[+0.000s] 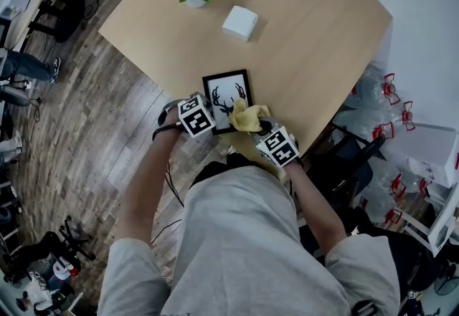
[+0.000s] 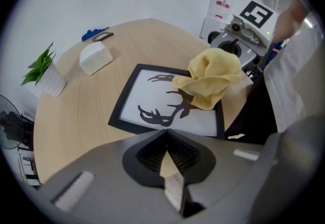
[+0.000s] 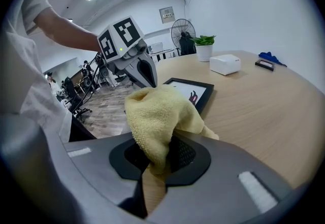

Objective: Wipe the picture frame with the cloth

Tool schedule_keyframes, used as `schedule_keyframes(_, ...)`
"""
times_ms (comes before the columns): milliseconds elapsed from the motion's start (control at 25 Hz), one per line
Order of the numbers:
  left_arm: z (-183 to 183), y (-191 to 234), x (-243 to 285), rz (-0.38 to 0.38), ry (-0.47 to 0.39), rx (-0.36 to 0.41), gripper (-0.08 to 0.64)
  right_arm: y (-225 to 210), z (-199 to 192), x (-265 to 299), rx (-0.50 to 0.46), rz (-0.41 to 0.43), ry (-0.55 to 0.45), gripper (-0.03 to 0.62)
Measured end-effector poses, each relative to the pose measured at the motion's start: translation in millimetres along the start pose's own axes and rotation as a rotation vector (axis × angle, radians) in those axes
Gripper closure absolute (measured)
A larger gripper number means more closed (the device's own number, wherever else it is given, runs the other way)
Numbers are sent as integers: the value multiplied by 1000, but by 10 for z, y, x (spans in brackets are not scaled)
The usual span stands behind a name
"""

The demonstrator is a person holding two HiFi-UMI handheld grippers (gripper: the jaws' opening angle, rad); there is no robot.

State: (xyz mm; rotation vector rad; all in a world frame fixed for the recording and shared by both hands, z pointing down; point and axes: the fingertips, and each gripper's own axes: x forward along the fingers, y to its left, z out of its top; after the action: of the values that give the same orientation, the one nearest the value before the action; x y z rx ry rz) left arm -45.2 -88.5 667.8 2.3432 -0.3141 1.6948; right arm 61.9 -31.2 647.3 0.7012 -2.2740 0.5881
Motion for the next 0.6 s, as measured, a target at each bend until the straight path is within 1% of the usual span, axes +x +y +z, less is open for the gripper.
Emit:
schedule_keyframes(320, 21, -12, 3, 1, 0, -9, 506, 306, 33, 241, -37, 64, 22, 540)
schedule_keyframes(600, 18, -9, 1, 4, -1, -6, 506, 277, 61, 296, -34, 68, 32, 540)
